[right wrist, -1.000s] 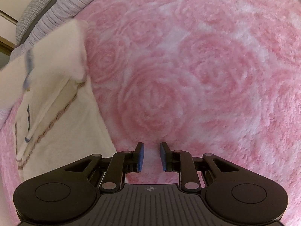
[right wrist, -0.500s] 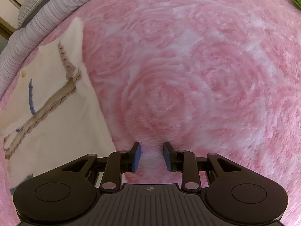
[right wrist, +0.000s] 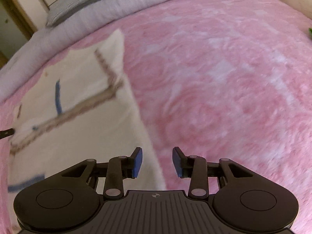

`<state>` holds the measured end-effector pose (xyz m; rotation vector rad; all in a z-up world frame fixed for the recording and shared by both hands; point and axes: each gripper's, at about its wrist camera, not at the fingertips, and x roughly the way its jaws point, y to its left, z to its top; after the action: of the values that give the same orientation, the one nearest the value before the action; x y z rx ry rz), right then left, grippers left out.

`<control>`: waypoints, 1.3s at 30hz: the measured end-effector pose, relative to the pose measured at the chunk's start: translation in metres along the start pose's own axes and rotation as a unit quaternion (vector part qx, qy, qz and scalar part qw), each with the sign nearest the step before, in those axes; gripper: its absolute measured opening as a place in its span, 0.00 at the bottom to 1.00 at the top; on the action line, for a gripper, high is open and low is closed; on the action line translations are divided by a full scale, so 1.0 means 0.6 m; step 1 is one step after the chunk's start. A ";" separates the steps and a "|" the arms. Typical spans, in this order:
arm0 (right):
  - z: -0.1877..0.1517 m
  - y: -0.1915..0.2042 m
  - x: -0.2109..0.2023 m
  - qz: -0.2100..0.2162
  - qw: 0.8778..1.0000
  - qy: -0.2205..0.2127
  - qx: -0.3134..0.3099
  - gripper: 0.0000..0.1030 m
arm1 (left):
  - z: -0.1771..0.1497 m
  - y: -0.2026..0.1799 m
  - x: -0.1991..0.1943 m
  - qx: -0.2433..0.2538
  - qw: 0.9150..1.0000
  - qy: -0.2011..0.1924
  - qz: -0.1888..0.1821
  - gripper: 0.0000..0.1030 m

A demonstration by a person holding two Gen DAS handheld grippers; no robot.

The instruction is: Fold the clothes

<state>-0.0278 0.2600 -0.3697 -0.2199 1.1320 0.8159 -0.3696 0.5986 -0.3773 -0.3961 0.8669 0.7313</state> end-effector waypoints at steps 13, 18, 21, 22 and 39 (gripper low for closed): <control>-0.085 -0.075 -0.005 0.089 0.995 -0.045 0.005 0.37 | -0.307 -0.024 -0.257 -0.175 0.984 0.018 -0.036 0.15; -0.103 -0.100 -0.007 0.134 0.988 -0.074 -0.007 0.37 | -0.337 -0.058 -0.269 -0.140 0.990 -0.022 -0.017 0.15; -0.115 -0.103 -0.008 0.142 0.985 -0.096 -0.013 0.37 | -0.350 -0.055 -0.266 -0.128 0.991 -0.044 -0.017 0.15; -0.122 -0.098 -0.010 0.136 0.985 -0.105 -0.022 0.37 | -0.353 -0.055 -0.266 -0.121 0.991 -0.053 -0.018 0.15; -0.382 -0.060 -0.166 -0.002 0.990 -0.110 -0.084 0.38 | -0.513 -0.160 -0.413 -0.064 0.997 -0.029 0.028 0.16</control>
<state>-0.1850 0.0639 -0.3923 -0.2664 0.8570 0.9103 -0.5753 0.2479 -0.3602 -0.4644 0.7803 0.8491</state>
